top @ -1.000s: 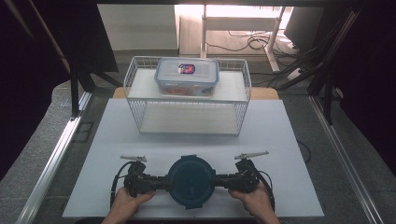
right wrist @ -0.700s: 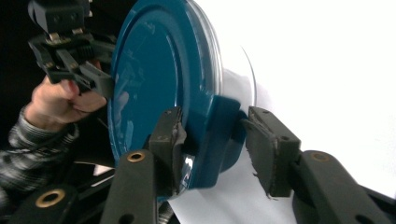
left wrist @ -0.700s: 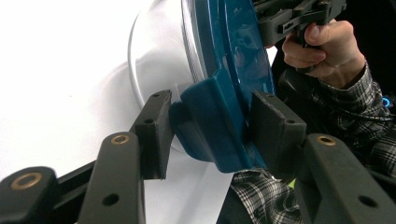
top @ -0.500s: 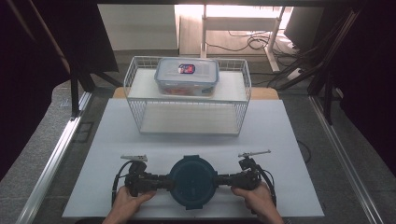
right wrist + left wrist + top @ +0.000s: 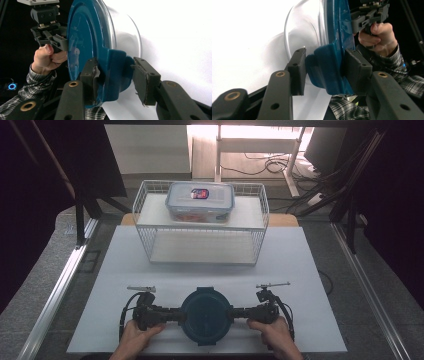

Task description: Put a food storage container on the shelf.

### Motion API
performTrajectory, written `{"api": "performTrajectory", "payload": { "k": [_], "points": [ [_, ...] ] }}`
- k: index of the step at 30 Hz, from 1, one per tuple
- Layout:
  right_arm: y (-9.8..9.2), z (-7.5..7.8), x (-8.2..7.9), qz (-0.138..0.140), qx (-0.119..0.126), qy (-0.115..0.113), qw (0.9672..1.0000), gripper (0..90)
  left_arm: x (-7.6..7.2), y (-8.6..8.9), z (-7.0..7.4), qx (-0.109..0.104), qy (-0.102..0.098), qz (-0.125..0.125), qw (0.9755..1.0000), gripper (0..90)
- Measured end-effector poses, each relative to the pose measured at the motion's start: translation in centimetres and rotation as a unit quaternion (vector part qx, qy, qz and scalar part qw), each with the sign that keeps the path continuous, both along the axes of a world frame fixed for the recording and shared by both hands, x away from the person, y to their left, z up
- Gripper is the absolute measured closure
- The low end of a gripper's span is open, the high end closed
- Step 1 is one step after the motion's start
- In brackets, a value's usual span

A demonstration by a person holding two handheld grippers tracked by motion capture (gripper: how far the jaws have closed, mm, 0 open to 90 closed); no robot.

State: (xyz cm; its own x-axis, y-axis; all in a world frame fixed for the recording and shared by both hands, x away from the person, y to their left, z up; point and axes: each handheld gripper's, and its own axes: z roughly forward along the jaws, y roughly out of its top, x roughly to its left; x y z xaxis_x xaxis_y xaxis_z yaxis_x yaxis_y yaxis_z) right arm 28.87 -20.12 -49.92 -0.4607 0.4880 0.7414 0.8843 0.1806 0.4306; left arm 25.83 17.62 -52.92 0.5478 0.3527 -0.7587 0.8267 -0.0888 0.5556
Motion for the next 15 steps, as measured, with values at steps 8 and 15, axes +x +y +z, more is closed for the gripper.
{"api": "performTrajectory", "payload": {
  "k": [8, 15],
  "points": [
    [0.4, 1.8, -1.2, -0.013, -0.028, -0.073, 0.9969, 57.8, 0.4, 0.1, 0.6, -0.023, -0.01, 0.015, 0.9996, 58.4],
    [0.4, 2.8, -0.7, -0.014, -0.02, -0.093, 0.9953, 57.7, 1.1, 0.2, 2.2, -0.014, -0.031, 0.019, 0.9992, 58.2]
  ]
}}
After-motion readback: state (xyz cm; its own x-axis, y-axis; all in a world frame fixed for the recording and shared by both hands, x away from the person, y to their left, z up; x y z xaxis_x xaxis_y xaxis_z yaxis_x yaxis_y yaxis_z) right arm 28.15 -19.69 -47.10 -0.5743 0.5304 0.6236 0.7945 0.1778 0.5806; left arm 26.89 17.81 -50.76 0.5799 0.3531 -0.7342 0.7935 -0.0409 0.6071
